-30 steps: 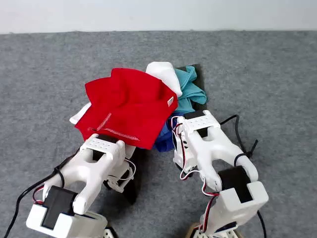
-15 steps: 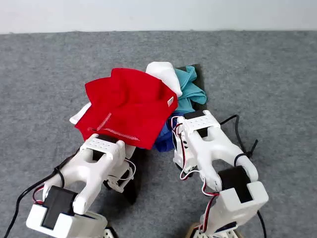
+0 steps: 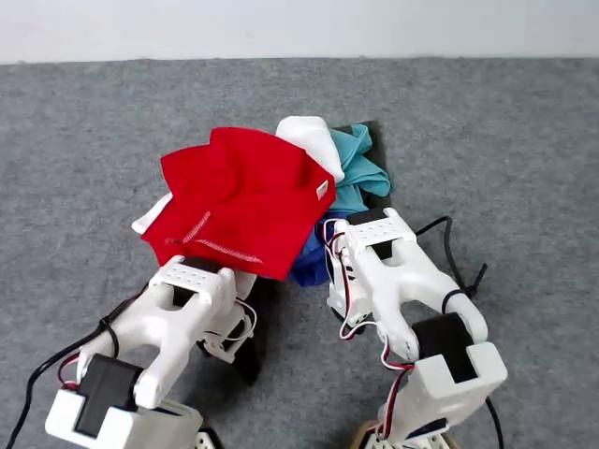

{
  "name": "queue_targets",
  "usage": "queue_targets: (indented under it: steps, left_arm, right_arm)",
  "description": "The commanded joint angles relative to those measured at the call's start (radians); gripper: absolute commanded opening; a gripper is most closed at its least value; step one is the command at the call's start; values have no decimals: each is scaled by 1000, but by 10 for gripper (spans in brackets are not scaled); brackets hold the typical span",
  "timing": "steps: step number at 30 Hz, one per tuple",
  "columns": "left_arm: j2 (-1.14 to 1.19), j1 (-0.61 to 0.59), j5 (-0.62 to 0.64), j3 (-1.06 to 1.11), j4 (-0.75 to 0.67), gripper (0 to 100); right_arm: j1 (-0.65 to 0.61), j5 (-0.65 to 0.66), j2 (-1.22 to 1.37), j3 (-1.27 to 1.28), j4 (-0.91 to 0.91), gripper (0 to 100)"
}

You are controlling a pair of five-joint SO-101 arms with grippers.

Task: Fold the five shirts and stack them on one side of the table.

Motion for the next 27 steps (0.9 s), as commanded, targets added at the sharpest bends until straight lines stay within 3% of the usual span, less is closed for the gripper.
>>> queue_targets:
  steps: [1, 5, 11, 16, 27]
  left_arm:
    - [-18, 5, -2, -16, -117, 309]
    - [-20, 6, -3, -54, -18, 309]
    - [-20, 0, -144, -412, 420, 309]
    - [-20, -2, -198, -621, 651, 309]
    - [-21, -32, -242, -657, 667, 309]
  right_arm:
    - [-25, 9, 99, -5, 30, 221]
    - [-21, 9, 77, -69, 127, 222]
    - [-10, 9, -85, -201, 268, 222]
    - [-8, 11, -317, -276, 355, 222]
    - [31, 9, -791, -272, 346, 222]
